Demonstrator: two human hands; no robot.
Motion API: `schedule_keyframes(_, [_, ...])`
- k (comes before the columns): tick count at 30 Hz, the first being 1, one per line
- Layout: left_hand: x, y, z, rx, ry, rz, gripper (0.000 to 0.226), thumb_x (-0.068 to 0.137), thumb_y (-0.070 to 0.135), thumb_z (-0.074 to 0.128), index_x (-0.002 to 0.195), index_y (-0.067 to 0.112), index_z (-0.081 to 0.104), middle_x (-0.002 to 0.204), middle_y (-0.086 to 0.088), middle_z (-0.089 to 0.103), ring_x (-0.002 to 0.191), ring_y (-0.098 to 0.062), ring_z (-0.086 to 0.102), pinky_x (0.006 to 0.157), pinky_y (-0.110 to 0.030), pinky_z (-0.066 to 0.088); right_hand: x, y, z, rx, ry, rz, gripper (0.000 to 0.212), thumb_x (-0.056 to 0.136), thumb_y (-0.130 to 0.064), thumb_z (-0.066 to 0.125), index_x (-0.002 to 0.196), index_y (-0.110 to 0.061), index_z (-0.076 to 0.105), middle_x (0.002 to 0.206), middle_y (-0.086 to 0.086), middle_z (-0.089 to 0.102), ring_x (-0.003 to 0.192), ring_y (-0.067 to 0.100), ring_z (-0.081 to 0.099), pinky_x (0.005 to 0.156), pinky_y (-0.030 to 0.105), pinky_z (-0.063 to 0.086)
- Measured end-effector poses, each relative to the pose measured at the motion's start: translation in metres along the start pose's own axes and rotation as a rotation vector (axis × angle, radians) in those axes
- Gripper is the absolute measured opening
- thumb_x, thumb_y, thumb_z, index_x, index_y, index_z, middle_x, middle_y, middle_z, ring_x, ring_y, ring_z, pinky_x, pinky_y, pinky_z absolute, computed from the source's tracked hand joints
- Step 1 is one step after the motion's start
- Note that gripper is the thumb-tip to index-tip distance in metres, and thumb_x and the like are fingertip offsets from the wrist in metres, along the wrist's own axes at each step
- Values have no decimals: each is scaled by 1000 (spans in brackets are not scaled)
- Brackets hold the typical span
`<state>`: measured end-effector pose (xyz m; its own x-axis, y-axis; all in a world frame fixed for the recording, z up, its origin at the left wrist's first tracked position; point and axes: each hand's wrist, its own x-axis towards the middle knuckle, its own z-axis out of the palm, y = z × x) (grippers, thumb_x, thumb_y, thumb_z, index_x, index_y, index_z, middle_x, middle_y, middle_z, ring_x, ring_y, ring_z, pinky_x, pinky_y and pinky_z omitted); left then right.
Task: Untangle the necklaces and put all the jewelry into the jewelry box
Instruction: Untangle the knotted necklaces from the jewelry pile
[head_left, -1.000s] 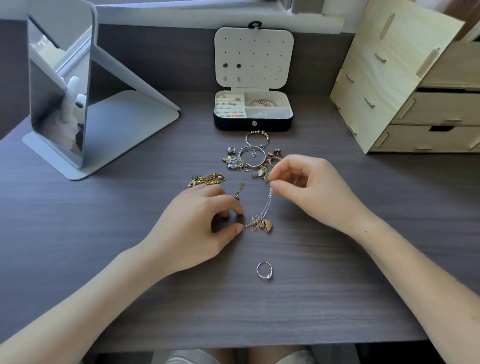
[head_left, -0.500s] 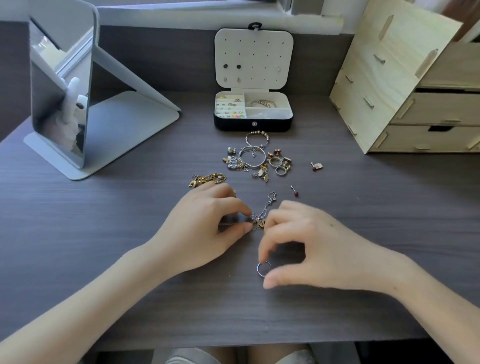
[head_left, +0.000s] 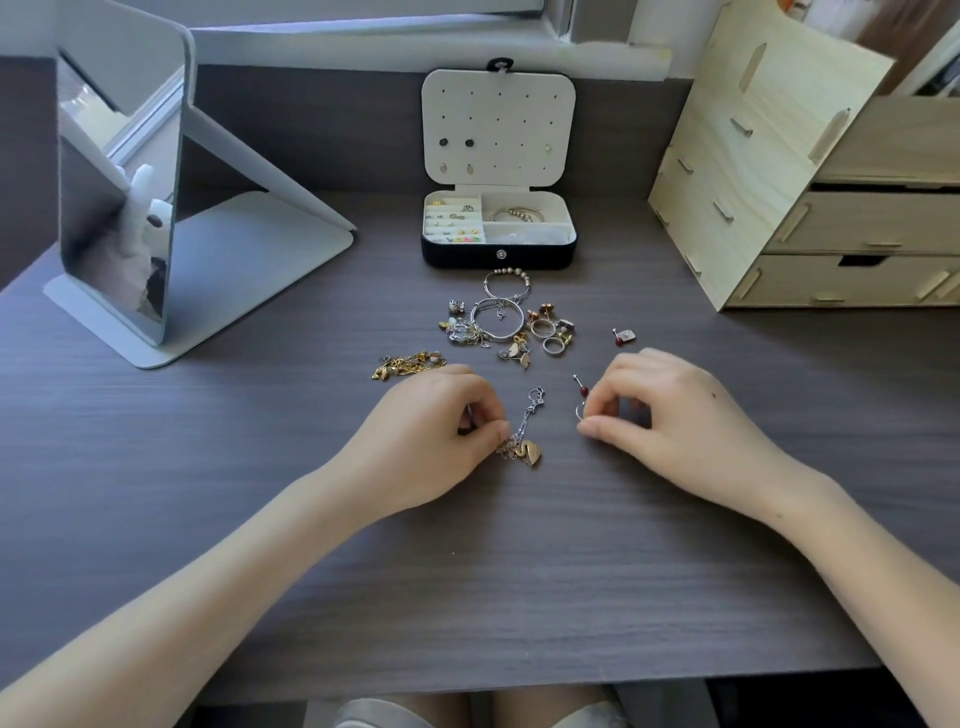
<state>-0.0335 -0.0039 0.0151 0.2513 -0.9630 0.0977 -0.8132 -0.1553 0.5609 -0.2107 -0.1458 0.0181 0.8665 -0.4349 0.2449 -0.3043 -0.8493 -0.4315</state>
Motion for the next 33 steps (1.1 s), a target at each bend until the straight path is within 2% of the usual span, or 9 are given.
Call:
schedule_keyframes(3, [0,2,-1,18,31,9,8,85,30,64,78,28,62,82,14,56,80,-7,49,69,-17,36,6,8,5,-73,53,76,8,79,-25,73,76,-23,67,69,-15,52,70,0,43,65,19,33])
schedule_keyframes(6, [-1,5,0,58,7,63,8,81,36,69,82,28,67,85,13,56,82,-8,50,72,-22,39,5,-1,6,-76,116,28,15,78,-36,68,82,-22,67,73,-13,55,72,6,42,68,22,34])
schedule_keyframes(11, [2,7,0,54,-50,43,9,79,33,71,78,30,63,81,14,54,77,-5,47,68,-14,35,0,-24,19,0,-40,-116,31,73,-56,55,84,-29,65,77,-16,54,75,7,43,67,24,38])
schedule_keyframes(16, [6,7,-7,12,-133,-4,14,83,30,67,74,35,59,76,15,58,74,-2,52,63,-13,36,3,-27,27,-21,12,-141,28,80,-47,51,78,-23,64,72,-17,47,71,3,33,62,24,34])
schedule_keyframes(19, [7,5,-10,-70,-116,-54,12,87,24,64,77,29,62,69,16,58,69,-1,52,61,-11,36,-1,-27,25,-56,54,-172,28,86,-39,49,75,-19,65,70,-12,51,70,4,31,60,24,33])
schedule_keyframes(21, [9,4,-12,-119,-104,-72,13,88,21,62,76,26,62,60,21,55,63,4,51,58,-9,36,-4,-29,21,-27,57,-152,27,86,-38,50,74,-19,65,70,-16,49,69,1,32,61,20,32])
schedule_keyframes(24, [11,5,-11,-128,-106,-92,17,92,20,57,76,25,60,63,17,62,63,3,53,59,-12,39,-10,-31,13,91,-23,-68,29,83,-45,48,74,-23,64,68,-21,50,68,3,42,64,13,33])
schedule_keyframes(27, [10,7,-8,-144,-99,-116,20,94,18,52,77,27,54,69,12,69,68,-1,57,70,-21,45,-16,-33,7,173,-117,-15,29,81,-50,48,73,-27,64,67,-16,55,71,10,50,65,13,35])
schedule_keyframes(33, [2,12,-2,-23,-62,-63,12,94,22,44,83,26,47,56,10,62,66,-3,53,63,-24,39,-22,-39,0,242,-273,44,18,78,-44,59,72,-28,67,72,-13,59,72,11,53,62,17,39])
